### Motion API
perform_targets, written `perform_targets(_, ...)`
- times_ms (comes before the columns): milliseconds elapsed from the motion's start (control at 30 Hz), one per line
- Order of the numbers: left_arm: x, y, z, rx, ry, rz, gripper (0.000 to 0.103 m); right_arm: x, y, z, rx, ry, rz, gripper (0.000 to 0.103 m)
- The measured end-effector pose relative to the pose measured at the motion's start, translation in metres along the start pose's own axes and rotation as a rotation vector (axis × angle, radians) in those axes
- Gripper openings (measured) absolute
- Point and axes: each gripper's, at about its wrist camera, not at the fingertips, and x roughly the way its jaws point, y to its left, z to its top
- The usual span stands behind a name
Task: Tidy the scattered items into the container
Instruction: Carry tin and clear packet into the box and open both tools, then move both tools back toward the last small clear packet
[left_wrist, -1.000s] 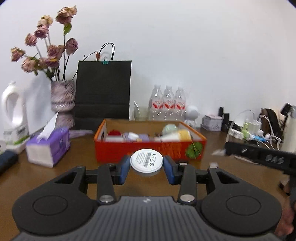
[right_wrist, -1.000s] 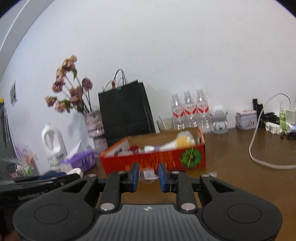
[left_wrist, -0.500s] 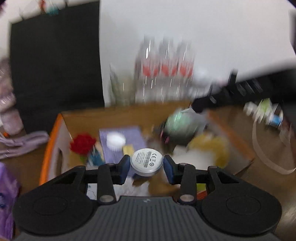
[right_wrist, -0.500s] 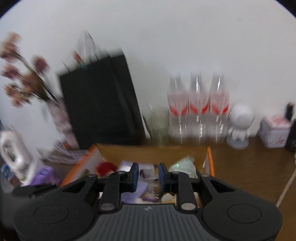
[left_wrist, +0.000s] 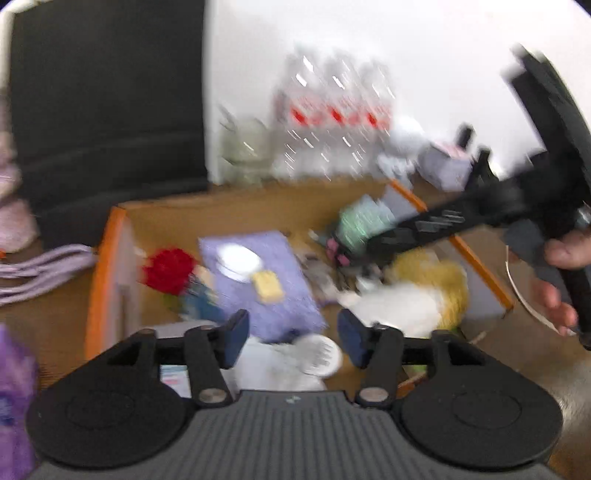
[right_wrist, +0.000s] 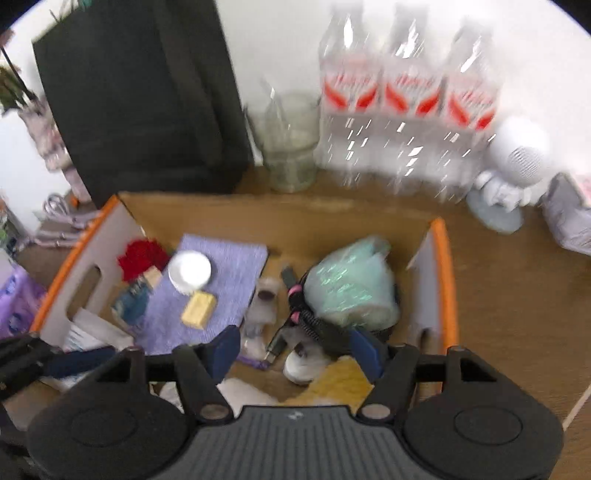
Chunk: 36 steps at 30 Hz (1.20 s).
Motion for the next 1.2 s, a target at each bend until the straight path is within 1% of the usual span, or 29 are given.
perform_targets(33, -0.010, 0.005, -0.001, -0.019, -0.016, 0.028, 0.075, -0.011, -0.002, 0.000, 0.011, -0.018, 0.012, 0.070)
perform_targets(67, -0.022, 0.010, -0.004, -0.043, -0.033, 0.055, 0.077, -0.024, -0.005, -0.003, 0.024, -0.038, 0.026, 0.072)
perform_targets(100, -0.033, 0.015, -0.008, -0.066, -0.051, 0.076, 0.078, -0.036, -0.006, -0.008, 0.035, -0.062, 0.039, 0.078)
perform_targets(133, -0.041, 0.018, -0.013, -0.088, -0.070, 0.093, 0.081, -0.047, -0.006, -0.014, 0.037, -0.088, 0.053, 0.084)
perform_targets(167, -0.049, 0.020, -0.020, -0.113, -0.087, 0.111, 0.083, -0.055, -0.005, -0.020, 0.033, -0.108, 0.061, 0.085)
perform_targets(300, -0.070, 0.018, -0.046, -0.193, -0.126, 0.193, 0.083, -0.073, 0.010, -0.054, -0.011, -0.174, 0.051, 0.085)
perform_targets(367, -0.086, 0.008, -0.060, -0.181, -0.188, 0.243, 0.086, -0.081, 0.021, -0.076, -0.035, -0.241, 0.051, 0.084)
perform_targets(433, -0.101, -0.004, -0.074, -0.144, -0.258, 0.294, 0.086, -0.092, 0.034, -0.102, -0.081, -0.339, 0.055, 0.083)
perform_targets(500, -0.118, -0.016, -0.090, -0.113, -0.324, 0.333, 0.087, -0.106, 0.046, -0.128, -0.130, -0.437, 0.041, 0.083)
perform_targets(600, -0.140, -0.033, -0.117, -0.108, -0.408, 0.353, 0.089, -0.130, 0.060, -0.170, -0.155, -0.569, 0.012, 0.084)
perform_targets(700, -0.162, -0.051, -0.150, -0.127, -0.456, 0.345, 0.091, -0.151, 0.066, -0.214, -0.133, -0.637, 0.008, 0.084)
perform_targets(733, -0.169, -0.057, -0.161, -0.141, -0.473, 0.336, 0.094, -0.157, 0.067, -0.229, -0.118, -0.653, 0.010, 0.084)
perform_targets(833, -0.186, -0.075, -0.196, -0.150, -0.502, 0.308, 0.095, -0.174, 0.065, -0.275, -0.061, -0.665, 0.029, 0.085)
perform_targets(900, -0.192, -0.084, -0.212, -0.124, -0.488, 0.293, 0.095, -0.181, 0.065, -0.298, -0.046, -0.637, 0.029, 0.085)
perform_targets(967, -0.195, -0.091, -0.221, -0.097, -0.464, 0.289, 0.095, -0.183, 0.065, -0.316, -0.051, -0.602, 0.011, 0.085)
perform_targets(1067, -0.193, -0.096, -0.230, -0.086, -0.422, 0.285, 0.095, -0.180, 0.061, -0.332, -0.035, -0.555, -0.023, 0.085)
perform_targets(1133, -0.191, -0.100, -0.237, -0.087, -0.408, 0.263, 0.095, -0.178, 0.055, -0.337, 0.003, -0.536, -0.035, 0.084)
perform_targets(1200, -0.187, -0.105, -0.243, -0.066, -0.403, 0.242, 0.095, -0.180, 0.048, -0.341, 0.029, -0.528, -0.041, 0.083)
